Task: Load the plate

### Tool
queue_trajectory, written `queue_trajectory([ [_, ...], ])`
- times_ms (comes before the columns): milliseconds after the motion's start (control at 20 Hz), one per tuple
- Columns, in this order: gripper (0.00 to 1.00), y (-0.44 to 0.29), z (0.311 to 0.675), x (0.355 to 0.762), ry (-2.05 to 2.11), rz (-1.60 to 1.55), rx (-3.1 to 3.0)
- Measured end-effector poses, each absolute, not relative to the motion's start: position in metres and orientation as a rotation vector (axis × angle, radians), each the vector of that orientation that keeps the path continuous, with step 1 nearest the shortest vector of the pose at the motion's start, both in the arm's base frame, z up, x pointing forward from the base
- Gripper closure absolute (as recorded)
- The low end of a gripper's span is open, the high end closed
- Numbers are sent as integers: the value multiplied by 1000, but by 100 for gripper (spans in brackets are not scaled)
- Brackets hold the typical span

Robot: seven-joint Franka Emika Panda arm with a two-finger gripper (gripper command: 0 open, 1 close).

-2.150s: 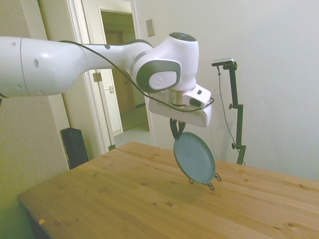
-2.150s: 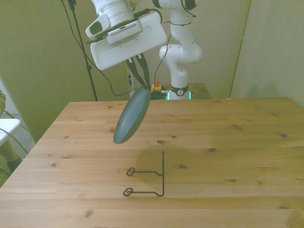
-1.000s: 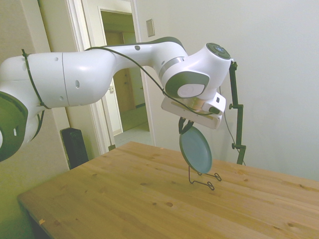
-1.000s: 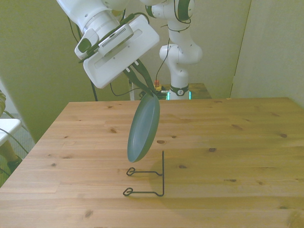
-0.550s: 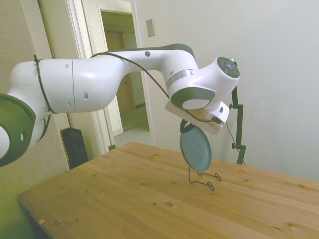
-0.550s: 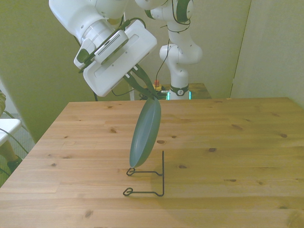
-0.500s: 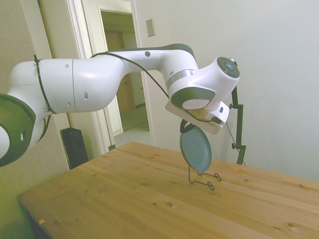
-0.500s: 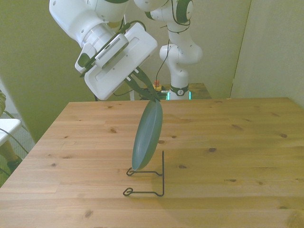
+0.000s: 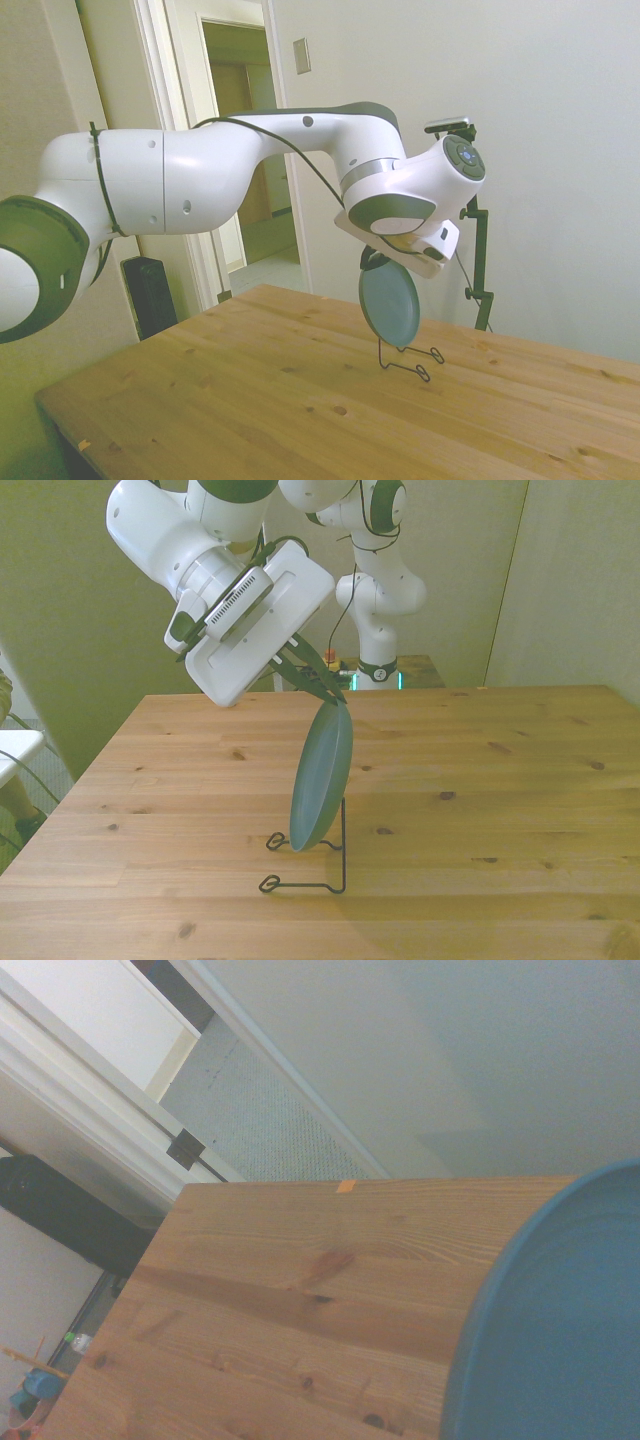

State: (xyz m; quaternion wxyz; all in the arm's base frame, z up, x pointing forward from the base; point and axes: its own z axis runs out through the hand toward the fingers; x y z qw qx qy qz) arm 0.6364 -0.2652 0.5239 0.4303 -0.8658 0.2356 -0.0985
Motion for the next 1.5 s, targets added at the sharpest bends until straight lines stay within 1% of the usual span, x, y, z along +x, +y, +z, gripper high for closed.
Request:
queue_trajectory([
  [450, 100, -269, 518, 638, 588, -253, -2126],
  [1050, 100, -281, 490, 640, 569, -254, -2068],
  [1500, 100, -288, 477, 642, 572, -238, -2060],
])
